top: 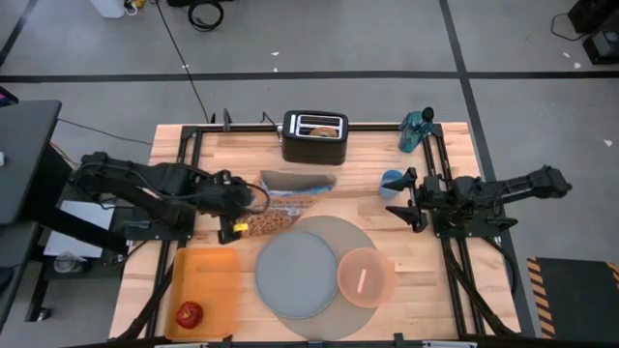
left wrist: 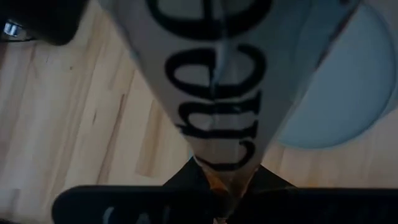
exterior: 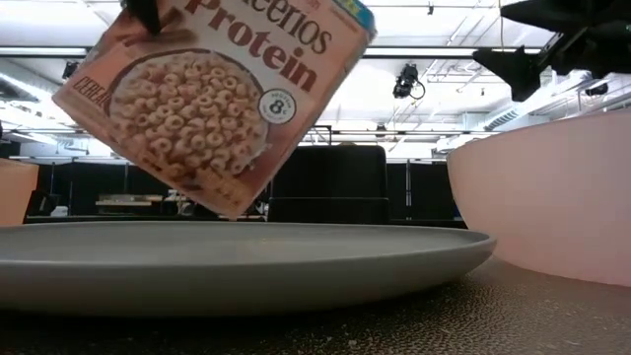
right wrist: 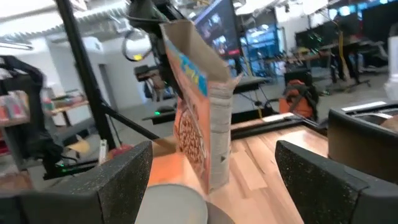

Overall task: Arrange a breakfast setting
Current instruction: Put cereal into the pink bowl

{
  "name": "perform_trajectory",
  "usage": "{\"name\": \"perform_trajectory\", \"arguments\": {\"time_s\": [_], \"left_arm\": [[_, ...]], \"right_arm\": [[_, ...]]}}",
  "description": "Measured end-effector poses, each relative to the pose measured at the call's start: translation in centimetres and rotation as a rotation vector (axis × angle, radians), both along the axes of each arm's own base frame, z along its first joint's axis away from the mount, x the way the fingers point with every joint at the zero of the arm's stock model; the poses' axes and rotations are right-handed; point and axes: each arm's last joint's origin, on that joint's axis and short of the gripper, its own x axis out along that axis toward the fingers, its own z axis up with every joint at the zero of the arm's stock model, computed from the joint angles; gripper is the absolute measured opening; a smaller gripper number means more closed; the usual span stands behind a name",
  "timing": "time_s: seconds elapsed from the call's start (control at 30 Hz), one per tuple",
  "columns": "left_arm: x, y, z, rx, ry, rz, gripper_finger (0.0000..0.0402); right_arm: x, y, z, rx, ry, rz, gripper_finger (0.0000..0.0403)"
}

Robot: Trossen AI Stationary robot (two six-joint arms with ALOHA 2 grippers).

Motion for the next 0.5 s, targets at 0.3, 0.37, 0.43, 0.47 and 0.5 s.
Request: {"name": "perform_trajectory", "arguments": {"time_s": [0.3, 0.37, 0.43, 0.47, 0.5], "left_arm": [[3.8, -1.6, 2.0, 0.076, 0.076, -0.242, 0.0013], [4.0, -1.7, 2.6, 0.101, 0.102, -0.277, 0.0013], [4.3, -1.7, 3.3, 0.133, 0.107, -0.324, 0.0013], [4.5, -1.6, 3.5, 0.149, 0.107, -0.345, 0.0013], [4.7, -1.5, 3.7, 0.163, 0.110, -0.366, 0.0013]], "right_arm": [[2.5, 2.8, 2.5, -0.063, 0.183, -0.081, 0.0346], [2.9, 3.5, 3.6, -0.091, 0.216, -0.107, 0.0346], [3.4, 4.3, 4.8, -0.119, 0.223, -0.125, 0.0346], [3.6, 4.6, 5.4, -0.137, 0.222, -0.134, 0.0346], [3.8, 4.9, 5.9, -0.159, 0.223, -0.141, 0.0346]]}}
